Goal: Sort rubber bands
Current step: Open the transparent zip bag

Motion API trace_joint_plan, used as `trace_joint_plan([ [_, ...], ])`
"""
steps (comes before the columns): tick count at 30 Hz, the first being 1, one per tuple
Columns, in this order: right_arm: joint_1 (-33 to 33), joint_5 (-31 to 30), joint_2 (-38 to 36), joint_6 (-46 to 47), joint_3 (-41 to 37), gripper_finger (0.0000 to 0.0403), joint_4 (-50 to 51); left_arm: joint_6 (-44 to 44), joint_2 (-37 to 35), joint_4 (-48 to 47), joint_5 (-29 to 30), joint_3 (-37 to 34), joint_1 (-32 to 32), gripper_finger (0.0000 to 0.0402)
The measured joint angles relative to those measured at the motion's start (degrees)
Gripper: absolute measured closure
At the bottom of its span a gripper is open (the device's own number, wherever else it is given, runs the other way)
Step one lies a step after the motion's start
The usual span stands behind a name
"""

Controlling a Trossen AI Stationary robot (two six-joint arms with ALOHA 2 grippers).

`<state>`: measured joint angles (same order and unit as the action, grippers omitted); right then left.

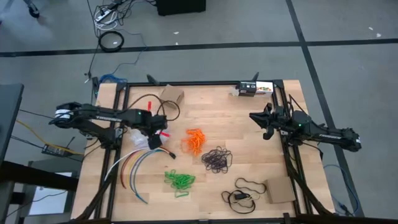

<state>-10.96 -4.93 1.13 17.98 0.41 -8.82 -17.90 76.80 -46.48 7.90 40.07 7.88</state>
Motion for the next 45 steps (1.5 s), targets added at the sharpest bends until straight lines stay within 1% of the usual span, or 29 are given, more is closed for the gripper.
trace_joint_plan([
  [2,0.00,0.04,0.07,0.00,0.00,0.0365,-0.08,-1.10,1.31,1.38,1.54,-1.01,-0.04,0.0175],
  [4,0.00,0.02,0.20,0.02,0.00,0.0365,-0.24,-2.01,2.15,3.75,1.36,-2.81,0.04,0.0175],
  [6,0.00,0.05,0.33,0.00,0.01,0.0365,-0.23,-1.84,2.64,7.85,-0.47,-4.35,0.04,0.0177],
  [8,0.00,0.05,0.53,0.00,0.00,0.0365,-0.34,-0.88,2.51,11.81,-1.85,-5.28,0.04,0.0195],
  [10,0.00,0.05,0.72,0.00,0.01,0.0365,-0.34,-0.44,2.52,13.50,-2.59,-5.46,0.04,0.0236],
  [12,0.00,0.05,0.83,0.00,0.00,0.0365,-0.35,1.21,2.53,13.94,-2.75,-4.58,0.04,0.0302],
  [13,0.00,0.05,0.83,-0.02,0.00,0.0365,-0.35,2.34,2.45,13.62,-3.40,-3.81,0.04,0.0341],
  [14,0.00,0.05,0.83,-0.01,0.02,0.0365,-0.37,3.30,2.34,13.45,-4.56,-2.90,0.04,0.0370],
  [15,0.00,0.02,0.83,0.01,0.01,0.0365,-0.37,4.00,2.34,13.51,-5.37,-1.80,0.04,0.0384],
  [18,0.00,0.02,0.83,0.00,0.00,0.0365,-0.38,5.83,2.34,10.65,-6.07,2.39,0.04,0.0394],
  [21,0.00,0.05,0.83,0.02,0.01,0.0365,-0.39,7.21,2.34,8.19,-6.08,7.13,0.04,0.0397],
  [25,0.00,0.03,0.83,-0.17,0.00,0.0365,-0.44,8.19,1.81,9.04,-6.12,13.39,0.04,0.0399],
  [29,0.00,0.05,0.83,-2.29,0.00,0.0365,-0.48,7.97,1.79,18.15,-7.28,17.52,1.14,0.0399],
  [30,0.00,0.04,0.83,-2.68,0.01,0.0365,-0.67,7.11,1.79,21.85,-8.25,17.88,1.71,0.0400],
  [32,0.00,0.07,0.85,-2.82,0.02,0.0365,-1.24,5.24,1.79,31.02,-12.02,17.82,3.41,0.0400],
  [36,0.00,0.09,0.87,-3.07,0.02,0.0365,-2.30,-1.75,3.04,48.41,-17.96,16.70,7.39,0.0400],
  [40,0.04,1.36,1.07,-0.72,0.02,0.0365,-5.30,-11.58,7.78,65.76,-26.04,15.79,10.13,0.0400],
  [42,0.04,2.96,1.92,-1.85,0.02,0.0365,-6.96,-15.51,11.05,73.08,-28.08,15.79,10.14,0.0400],
  [45,0.07,1.92,3.94,-2.21,0.02,0.0365,-9.49,-20.50,16.56,83.13,-30.33,15.77,9.89,0.0400],
])
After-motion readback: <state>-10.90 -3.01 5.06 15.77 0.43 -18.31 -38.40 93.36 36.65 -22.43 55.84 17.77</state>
